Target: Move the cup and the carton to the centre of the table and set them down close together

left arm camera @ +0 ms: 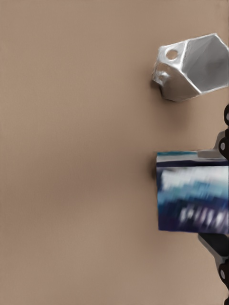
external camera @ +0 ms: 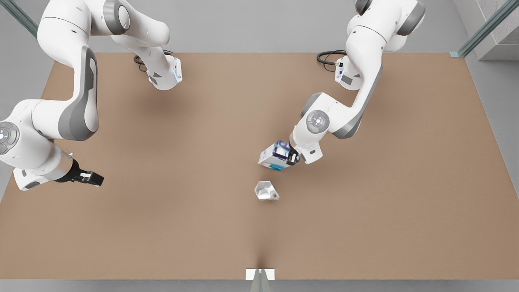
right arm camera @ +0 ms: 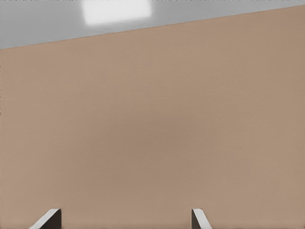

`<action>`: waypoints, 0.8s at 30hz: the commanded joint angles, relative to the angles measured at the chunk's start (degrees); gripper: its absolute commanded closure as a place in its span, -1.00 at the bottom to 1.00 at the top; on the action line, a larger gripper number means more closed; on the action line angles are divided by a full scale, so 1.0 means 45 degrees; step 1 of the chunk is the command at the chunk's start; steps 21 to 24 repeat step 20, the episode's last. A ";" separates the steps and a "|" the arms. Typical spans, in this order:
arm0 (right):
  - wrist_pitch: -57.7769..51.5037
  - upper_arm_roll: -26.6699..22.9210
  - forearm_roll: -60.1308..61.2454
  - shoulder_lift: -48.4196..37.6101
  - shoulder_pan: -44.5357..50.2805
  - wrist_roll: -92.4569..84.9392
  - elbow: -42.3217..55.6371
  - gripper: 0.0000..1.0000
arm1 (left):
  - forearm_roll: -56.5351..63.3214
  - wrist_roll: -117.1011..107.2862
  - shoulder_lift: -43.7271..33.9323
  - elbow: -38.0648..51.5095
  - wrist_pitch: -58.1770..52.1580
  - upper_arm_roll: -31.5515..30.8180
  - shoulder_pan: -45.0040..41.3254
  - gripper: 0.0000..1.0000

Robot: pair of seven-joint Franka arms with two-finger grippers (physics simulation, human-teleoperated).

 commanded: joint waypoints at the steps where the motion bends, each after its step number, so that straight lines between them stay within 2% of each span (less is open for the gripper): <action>1: 0.0000 0.0000 0.0000 -0.0001 0.0002 0.0000 0.0020 -1.00 | 0.0072 0.0000 -0.0001 0.0000 0.0000 0.0000 0.0000 -0.88; 3: 0.0000 0.0000 0.0000 -0.0001 0.0002 0.0000 0.0020 -1.00 | 0.0072 -0.0058 -0.0001 0.0000 -0.0020 0.0000 0.0000 -0.97; 8: 0.0000 0.0000 0.0000 -0.0001 0.0002 0.0000 0.0020 -1.00 | 0.0052 0.0058 -0.0196 0.0039 -0.0818 0.0019 0.0019 -1.00; 10: 0.0000 0.0000 0.0000 -0.0021 -0.0057 0.0000 0.0039 -1.00 | 0.0033 0.4507 -0.0977 0.0078 -0.3280 0.1639 0.0644 -1.00; 12: 0.0000 0.0000 0.0000 -0.0021 -0.0057 0.0000 0.0039 -1.00 | 0.0014 0.8921 -0.1133 0.0234 -0.3750 0.2636 0.1581 -1.00; 13: 0.0000 0.0000 0.0000 -0.0001 -0.0057 -0.0020 0.0039 -1.00 | 0.0111 1.1181 -0.1367 0.0390 -0.4021 0.2695 0.2379 -1.00; 14: 0.0000 0.0000 0.0000 -0.0001 -0.0057 -0.0020 0.0039 -1.00 | 0.0189 1.7415 -0.1680 0.2048 -0.6071 0.2714 0.3963 -1.00; 15: 0.0000 0.0000 0.0020 -0.0001 -0.0076 -0.0020 0.0039 -1.00 | 0.1495 2.0700 -0.1680 0.3163 -0.7089 0.2695 0.4297 -1.00; 17: 0.0000 0.0000 0.0020 0.0018 -0.0096 -0.0058 0.0039 -1.00 | 0.1732 2.1074 -0.1837 0.4140 -0.7227 0.2675 0.4765 -1.00; 24: -0.0117 0.0019 0.0391 -0.0021 -0.0311 -0.0820 0.0195 -1.00 | 0.1791 2.1074 -0.1720 0.4180 -0.7402 0.2675 0.4785 -1.00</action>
